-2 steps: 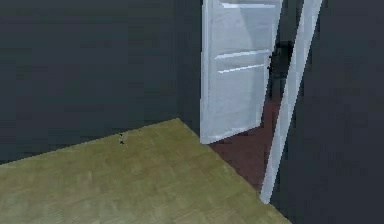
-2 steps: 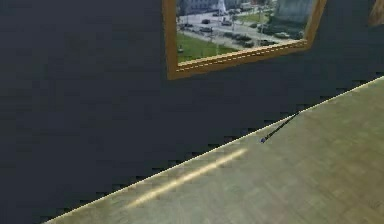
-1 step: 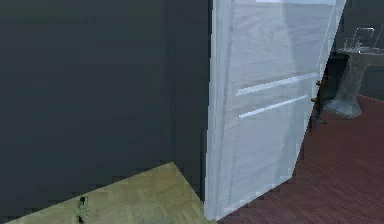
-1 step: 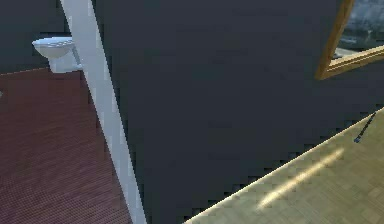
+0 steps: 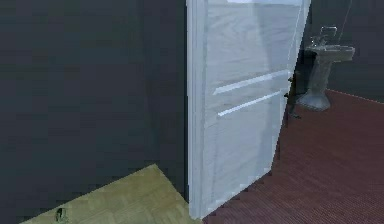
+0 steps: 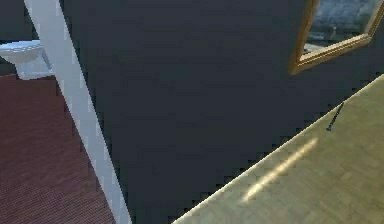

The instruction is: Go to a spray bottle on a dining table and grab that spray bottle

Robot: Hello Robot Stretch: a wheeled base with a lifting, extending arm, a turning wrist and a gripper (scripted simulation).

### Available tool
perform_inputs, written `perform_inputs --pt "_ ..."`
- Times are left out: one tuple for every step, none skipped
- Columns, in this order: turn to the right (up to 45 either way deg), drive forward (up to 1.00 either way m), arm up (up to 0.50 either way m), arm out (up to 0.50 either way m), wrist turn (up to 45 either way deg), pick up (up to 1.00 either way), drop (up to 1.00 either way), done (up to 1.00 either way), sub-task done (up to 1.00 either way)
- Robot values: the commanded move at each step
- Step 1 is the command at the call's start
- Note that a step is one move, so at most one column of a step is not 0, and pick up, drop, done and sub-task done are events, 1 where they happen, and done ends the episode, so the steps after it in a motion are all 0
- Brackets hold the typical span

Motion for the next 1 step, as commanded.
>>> perform_inputs --pt "0.0 0.4 0.0 0.0 0.0 0.0 0.0 0.0 0.0"
